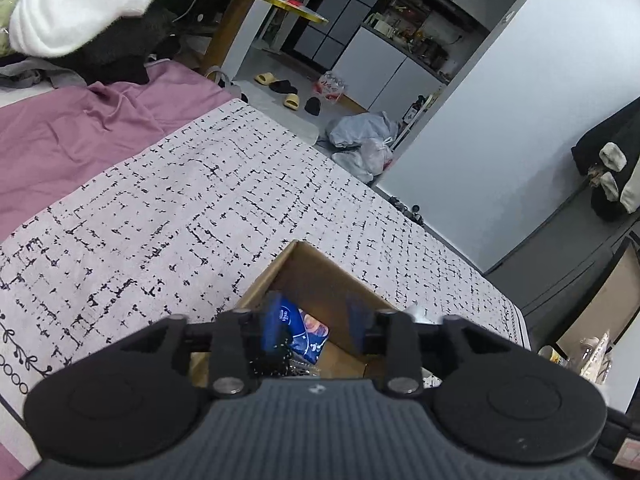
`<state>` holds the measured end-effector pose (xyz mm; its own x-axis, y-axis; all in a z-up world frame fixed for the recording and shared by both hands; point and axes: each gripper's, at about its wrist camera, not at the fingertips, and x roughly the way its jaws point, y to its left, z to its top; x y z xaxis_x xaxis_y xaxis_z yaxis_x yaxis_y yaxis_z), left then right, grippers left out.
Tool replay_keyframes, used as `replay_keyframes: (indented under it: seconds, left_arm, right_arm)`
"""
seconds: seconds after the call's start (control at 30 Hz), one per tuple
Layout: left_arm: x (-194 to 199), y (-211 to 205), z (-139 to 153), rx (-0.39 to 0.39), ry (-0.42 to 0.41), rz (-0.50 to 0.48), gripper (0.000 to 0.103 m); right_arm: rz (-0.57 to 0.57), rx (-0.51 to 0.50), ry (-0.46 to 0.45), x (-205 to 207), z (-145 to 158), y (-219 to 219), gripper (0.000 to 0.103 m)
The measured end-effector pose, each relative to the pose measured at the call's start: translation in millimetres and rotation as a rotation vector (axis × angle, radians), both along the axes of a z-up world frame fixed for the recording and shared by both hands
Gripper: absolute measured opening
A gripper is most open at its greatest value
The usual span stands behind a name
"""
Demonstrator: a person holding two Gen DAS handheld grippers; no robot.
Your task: Organize soft objects
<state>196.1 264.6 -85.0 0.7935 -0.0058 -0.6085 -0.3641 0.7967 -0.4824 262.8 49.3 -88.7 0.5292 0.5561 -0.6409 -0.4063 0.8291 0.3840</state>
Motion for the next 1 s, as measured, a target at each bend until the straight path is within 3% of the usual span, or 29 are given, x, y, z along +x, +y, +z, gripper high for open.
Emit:
replay_keyframes:
  seconds: [0.07,0.13,0.43,0.67,1.0]
  left_arm:
    - [-1,-1,3,0.019,-0.010,0.000,0.052]
    - [-2,-2,7,0.032,-0.011,-0.002,0.062]
    - [-2,-21,21,0.130,0.036,-0.071,0.087]
    - [-9,-38,32,0.143,0.080,-0.116,0.093]
    - [-29,-80,73,0.231,0.046,-0.204,0.102]
  right_arm:
    - [-0.005,-0.006,0.014,1,-2,-2,0.048]
    - [-0.018,-0.012,0.018,1,-3,-6,0.062]
    - [-0.050,-0.004,-0.001,-9,13,-34,0.087]
    - [-0.070,0.030,-0.023,-20,31,-69,0.097]
    - [-0.121,0.055,-0.069,-37,59,-120,0.103]
